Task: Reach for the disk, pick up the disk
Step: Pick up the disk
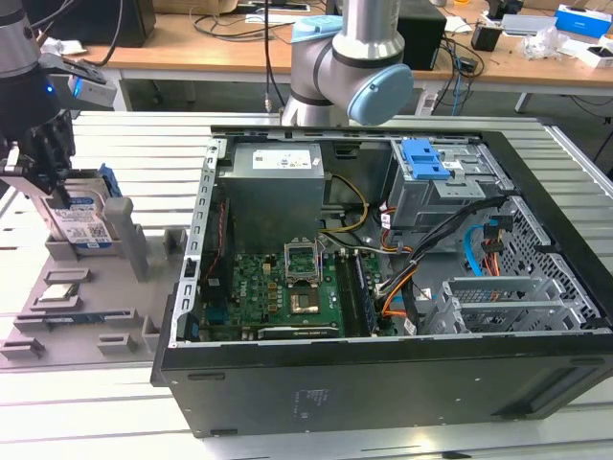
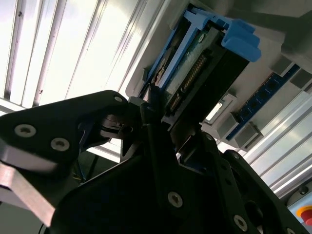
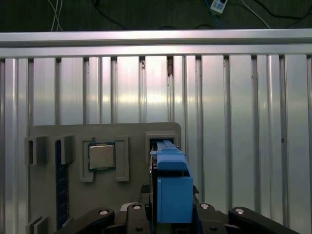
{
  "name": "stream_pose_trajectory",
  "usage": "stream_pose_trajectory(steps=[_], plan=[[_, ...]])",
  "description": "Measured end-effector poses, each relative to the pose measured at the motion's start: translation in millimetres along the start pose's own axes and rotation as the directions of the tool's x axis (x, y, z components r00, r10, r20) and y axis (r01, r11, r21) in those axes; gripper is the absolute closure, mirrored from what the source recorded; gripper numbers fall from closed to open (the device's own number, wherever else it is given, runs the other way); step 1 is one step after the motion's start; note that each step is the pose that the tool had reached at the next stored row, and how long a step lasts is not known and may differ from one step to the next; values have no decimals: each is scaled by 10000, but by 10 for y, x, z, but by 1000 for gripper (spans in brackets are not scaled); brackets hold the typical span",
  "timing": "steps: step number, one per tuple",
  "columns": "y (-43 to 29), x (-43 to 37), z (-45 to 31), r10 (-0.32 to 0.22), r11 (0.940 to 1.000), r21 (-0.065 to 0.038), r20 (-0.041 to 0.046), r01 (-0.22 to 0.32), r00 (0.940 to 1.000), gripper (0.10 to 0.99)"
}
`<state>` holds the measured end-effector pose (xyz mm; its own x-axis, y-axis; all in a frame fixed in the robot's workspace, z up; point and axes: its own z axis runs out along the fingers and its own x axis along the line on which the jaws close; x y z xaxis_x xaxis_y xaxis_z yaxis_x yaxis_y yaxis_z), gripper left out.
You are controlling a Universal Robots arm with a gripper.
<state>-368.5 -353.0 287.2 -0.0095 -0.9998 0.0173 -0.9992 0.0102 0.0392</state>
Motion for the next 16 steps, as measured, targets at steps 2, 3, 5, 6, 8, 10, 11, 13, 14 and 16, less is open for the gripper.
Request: stream_pose_trajectory(steps=[2,3,5,6,8,10,11,13,14,16], plan=[[-1,1,-12,1,10000,2,-17,-1,10000,725],[0,1,-34,2,10000,1,-17,-2,10000,725],[0,2,-63,2,10000,1,-17,-2,10000,725],[1,2,-80,2,10000,1,-18,-2,10000,725],[2,2,-116,0,10000,0,-18,0,10000,725],[3,2,-149,0,10000,0,-18,0,10000,725],[3,1,-166,0,10000,1,-17,0,10000,725],[5,0,-226,0,10000,0,-17,0,10000,725],[5,-1,-254,0,10000,-1,-18,0,10000,725],[5,-3,-307,1,10000,-1,-17,-1,10000,725]])
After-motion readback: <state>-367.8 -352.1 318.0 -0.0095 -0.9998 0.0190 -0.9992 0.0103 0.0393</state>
